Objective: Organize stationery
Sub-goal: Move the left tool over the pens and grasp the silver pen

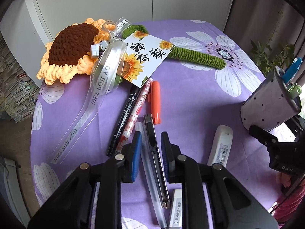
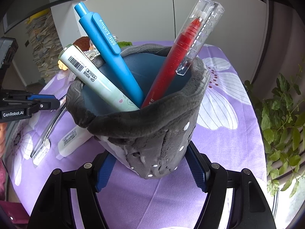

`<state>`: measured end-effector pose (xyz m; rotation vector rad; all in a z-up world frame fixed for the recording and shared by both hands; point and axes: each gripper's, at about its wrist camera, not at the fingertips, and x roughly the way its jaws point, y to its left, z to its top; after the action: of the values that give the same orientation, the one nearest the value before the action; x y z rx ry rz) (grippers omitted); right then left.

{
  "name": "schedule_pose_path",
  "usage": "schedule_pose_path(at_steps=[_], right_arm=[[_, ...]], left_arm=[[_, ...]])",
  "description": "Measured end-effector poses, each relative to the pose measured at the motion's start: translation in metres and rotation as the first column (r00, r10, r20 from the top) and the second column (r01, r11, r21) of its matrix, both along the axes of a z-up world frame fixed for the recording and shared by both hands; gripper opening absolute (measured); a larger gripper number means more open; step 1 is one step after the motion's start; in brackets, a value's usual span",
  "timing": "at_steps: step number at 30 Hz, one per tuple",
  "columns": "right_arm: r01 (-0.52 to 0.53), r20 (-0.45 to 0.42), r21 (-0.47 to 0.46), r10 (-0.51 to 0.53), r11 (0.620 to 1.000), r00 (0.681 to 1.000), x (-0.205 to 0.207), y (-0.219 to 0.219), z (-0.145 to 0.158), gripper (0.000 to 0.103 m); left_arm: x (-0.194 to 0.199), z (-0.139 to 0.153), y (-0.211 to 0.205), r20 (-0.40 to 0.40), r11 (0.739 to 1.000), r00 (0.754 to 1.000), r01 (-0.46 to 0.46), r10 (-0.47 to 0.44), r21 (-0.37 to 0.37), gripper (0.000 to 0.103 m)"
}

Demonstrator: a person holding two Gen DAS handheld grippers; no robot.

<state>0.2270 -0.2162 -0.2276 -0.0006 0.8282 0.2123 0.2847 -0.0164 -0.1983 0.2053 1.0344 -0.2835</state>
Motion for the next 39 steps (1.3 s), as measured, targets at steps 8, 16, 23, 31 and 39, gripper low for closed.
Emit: schedule_pose_path(at_steps=[8, 16, 23, 31, 39], right_arm=[[-0.001, -0.003, 0.015, 0.001, 1.000, 1.000, -0.001, -0.002, 0.000, 0.072], [-0.001, -0.004, 0.017, 0.001, 1.000, 1.000, -0.001, -0.003, 0.000, 0.072], [-0.002, -0.005, 0.023, 0.002, 1.000, 1.000, -0.002, -0.006, 0.001, 0.072], [-0.001, -0.004, 0.021, 0.002, 1.000, 1.000, -0.002, -0.005, 0.001, 0.072], [-0.001, -0.005, 0.022, 0.002, 1.000, 1.000, -0.002, -0.005, 0.001, 0.072]], left_arm=[[0.015, -0.008, -0.005, -0.009, 1.000, 1.000, -0.007, 0.007, 0.012, 0.021], [0.001, -0.010, -0.020, -0.002, 0.997, 0.998, 0.056, -0.056, 0.047, 0.021], [-0.009, -0.016, -0.012, -0.062, 0.997, 0.996, 0.071, -0.071, 0.001, 0.022], [-0.009, -0.010, 0.013, -0.036, 1.000, 0.999, 0.002, -0.002, 0.014, 0.022], [-0.010, 0.007, 0.008, 0.017, 1.000, 1.000, 0.017, -0.017, 0.002, 0.021]])
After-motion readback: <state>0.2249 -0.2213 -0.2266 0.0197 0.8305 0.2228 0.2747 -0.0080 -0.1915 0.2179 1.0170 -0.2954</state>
